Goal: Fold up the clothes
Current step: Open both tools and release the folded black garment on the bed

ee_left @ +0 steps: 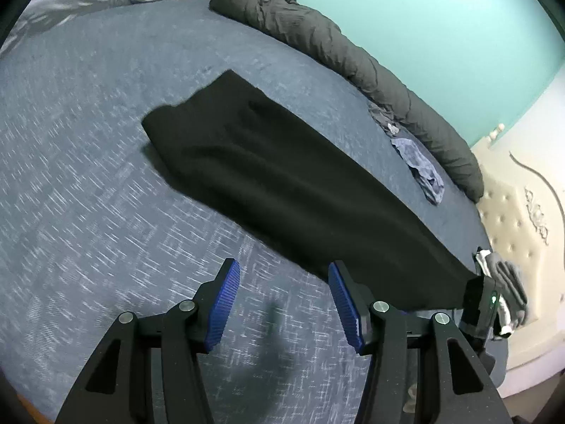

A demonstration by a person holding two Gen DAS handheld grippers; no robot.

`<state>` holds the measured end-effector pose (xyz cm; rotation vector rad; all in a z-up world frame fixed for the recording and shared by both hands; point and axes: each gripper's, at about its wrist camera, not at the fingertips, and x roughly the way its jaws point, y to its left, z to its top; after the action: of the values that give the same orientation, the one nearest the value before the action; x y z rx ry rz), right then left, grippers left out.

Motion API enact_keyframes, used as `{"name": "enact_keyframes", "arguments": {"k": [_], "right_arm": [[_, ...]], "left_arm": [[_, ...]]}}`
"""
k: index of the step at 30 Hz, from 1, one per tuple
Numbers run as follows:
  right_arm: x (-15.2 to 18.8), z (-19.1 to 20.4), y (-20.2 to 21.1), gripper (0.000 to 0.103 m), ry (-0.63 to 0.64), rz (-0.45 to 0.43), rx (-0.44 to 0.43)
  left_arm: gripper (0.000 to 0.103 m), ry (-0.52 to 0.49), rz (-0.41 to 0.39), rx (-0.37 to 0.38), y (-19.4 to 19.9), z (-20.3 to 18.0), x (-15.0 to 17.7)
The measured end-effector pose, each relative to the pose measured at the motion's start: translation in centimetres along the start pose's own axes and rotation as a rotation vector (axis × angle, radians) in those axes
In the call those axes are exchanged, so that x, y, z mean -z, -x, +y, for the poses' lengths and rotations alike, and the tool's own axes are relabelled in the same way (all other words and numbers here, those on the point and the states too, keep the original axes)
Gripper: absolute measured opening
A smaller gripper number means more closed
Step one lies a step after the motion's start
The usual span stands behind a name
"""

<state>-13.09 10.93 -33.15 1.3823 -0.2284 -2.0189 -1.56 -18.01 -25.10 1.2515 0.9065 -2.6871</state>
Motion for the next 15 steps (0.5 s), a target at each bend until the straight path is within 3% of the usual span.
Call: {"name": "enact_keyframes", "arguments": {"k": [7, 15], "right_arm": [[-2.1, 0.0, 1.8, 0.061, -0.012, -0.145, -0.05], [-4.5, -0.6, 2.6, 0.061, -0.083, -0.191, -0.096]], "left_arm": [[0.057, 0.003, 0.001, 0.006, -1.3, 1.6, 0.9], [0.057, 0.035, 0.004, 0.014, -1.3, 3.5, 1.2]]}}
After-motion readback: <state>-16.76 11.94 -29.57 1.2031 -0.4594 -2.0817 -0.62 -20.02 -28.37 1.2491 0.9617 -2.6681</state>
